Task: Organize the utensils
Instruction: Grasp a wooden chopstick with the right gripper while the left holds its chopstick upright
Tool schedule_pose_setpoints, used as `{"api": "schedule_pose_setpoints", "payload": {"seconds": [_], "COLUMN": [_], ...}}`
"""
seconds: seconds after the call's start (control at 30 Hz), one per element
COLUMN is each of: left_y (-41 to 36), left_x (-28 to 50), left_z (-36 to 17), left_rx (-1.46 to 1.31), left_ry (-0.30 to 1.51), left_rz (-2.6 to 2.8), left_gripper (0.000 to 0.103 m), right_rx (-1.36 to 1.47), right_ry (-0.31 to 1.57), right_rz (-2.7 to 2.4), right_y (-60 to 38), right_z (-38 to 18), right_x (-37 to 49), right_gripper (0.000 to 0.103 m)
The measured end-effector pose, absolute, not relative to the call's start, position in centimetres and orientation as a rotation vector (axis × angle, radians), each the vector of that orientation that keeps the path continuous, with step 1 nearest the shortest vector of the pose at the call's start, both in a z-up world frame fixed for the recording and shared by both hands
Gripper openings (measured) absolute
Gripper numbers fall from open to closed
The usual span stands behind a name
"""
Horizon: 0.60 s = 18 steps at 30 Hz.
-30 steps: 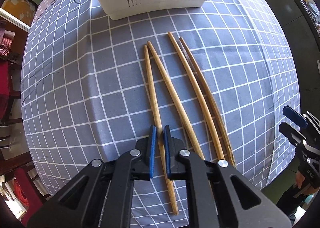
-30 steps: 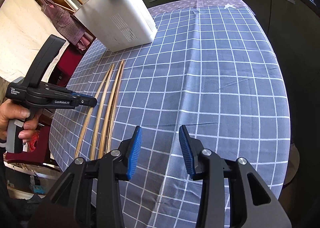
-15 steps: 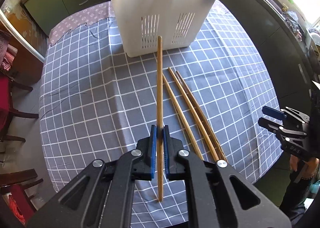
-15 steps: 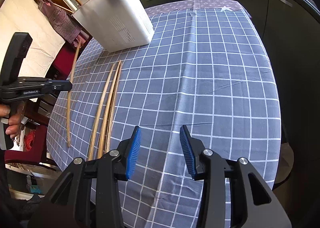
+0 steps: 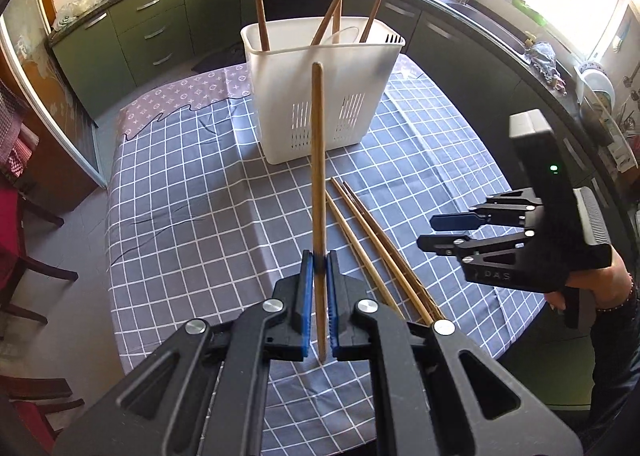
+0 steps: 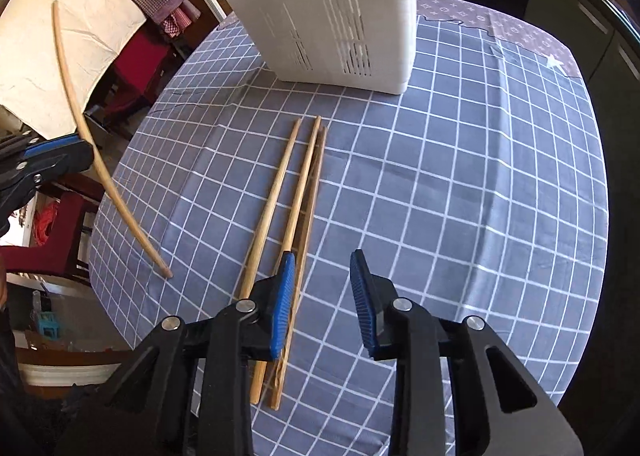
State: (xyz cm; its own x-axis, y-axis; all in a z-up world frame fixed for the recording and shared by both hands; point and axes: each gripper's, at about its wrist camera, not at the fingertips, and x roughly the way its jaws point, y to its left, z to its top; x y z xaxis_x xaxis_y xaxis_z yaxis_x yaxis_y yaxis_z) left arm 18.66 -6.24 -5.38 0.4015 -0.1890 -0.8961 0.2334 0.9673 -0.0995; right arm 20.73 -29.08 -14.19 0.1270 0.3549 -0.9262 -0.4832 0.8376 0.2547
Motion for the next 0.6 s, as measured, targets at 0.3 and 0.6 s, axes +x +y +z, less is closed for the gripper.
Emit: {"api": "schedule_pose_setpoints", "payload": {"seconds": [0.3,0.6], "left_y": [-5.5,-5.7], "left_x": [17.1,16.3], "left_z": [-5.0,-4.7], "left_rx": [0.047,0.067], "left_ry": [1.098,1.075], "left_rz": [-0.307,-0.330], "left_gripper": [0.007,0.007], "right_rx": [-0.275,-0.319], "right_ry": [1.374,1.418], "right_rz": [0.567,0.549], "right_y": [-25.2,-23.9], "right_z": [-16.1,-17.3], "right_x": [22.3,22.7], "right_gripper": [0.016,0.012]}}
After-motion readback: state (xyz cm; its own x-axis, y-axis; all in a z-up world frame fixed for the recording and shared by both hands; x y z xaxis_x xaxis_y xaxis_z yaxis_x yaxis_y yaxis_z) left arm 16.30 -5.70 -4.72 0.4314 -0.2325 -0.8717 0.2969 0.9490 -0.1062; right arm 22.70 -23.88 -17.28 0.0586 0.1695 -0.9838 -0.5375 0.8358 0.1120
